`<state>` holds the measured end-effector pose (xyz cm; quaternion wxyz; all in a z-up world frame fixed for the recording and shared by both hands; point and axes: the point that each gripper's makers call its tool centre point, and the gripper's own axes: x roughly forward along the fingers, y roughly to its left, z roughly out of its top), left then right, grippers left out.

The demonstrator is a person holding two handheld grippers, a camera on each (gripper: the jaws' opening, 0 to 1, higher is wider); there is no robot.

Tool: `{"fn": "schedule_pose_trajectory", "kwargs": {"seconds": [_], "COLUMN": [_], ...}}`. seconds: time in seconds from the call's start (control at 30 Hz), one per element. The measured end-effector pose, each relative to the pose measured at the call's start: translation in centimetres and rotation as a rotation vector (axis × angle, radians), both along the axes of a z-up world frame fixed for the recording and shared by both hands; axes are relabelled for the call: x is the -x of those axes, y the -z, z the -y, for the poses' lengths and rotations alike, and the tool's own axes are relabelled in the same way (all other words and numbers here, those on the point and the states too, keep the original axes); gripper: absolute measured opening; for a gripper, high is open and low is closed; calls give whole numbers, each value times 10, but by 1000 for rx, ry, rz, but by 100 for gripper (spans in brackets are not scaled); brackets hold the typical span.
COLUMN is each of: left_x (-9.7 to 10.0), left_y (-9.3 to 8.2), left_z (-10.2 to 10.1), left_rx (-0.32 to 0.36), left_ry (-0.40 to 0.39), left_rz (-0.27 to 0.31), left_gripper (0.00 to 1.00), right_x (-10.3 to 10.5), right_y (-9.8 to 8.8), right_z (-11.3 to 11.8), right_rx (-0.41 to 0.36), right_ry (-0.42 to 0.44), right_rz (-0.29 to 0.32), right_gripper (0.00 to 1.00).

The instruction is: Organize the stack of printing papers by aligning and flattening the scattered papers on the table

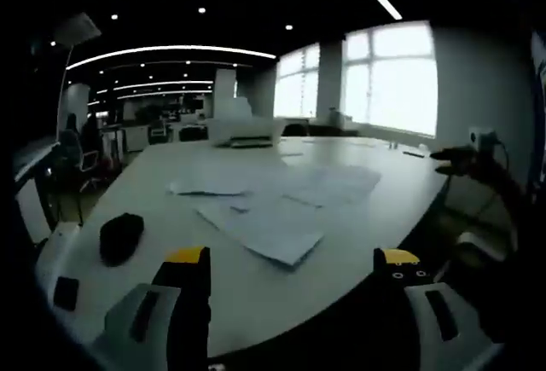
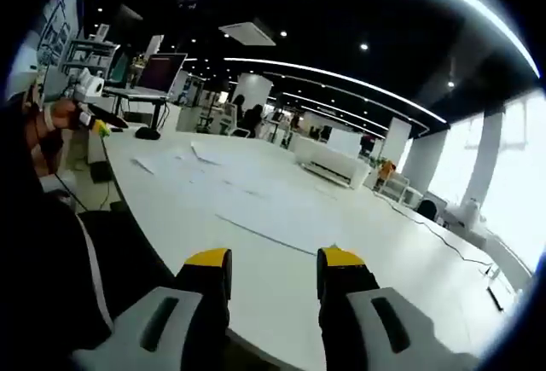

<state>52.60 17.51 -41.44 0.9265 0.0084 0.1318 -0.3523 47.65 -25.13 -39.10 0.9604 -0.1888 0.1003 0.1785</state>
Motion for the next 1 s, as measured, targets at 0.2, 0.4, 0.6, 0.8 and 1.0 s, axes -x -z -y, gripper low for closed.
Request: {"fn": "schedule_pose_trajectory", "kwargs": {"seconds": [0.2, 0.4, 0.6, 0.8, 1.0], "left_x": [1, -1, 0, -7, -8], "left_y": [0, 2, 2, -3, -5], "left_z": [2, 0, 2, -7, -6], "left_rx": [-2, -6, -7, -15, -14], "left_ry": [6, -1, 2, -11, -16], "left_rz": [2, -5, -3, 12, 13], "left_gripper": [81, 81, 81, 81, 81], "right_x": [-1, -1, -2, 0, -3], "right_y": [3, 2, 4, 5, 4], "right_z": [2, 4, 2, 3, 1], "right_rx": [-4, -6, -10, 8, 3], "right_ry": [0, 5, 3, 1, -4], "right_rz": [-8, -6, -11, -19, -11], "right_gripper": [35, 35, 35, 35, 35]}}
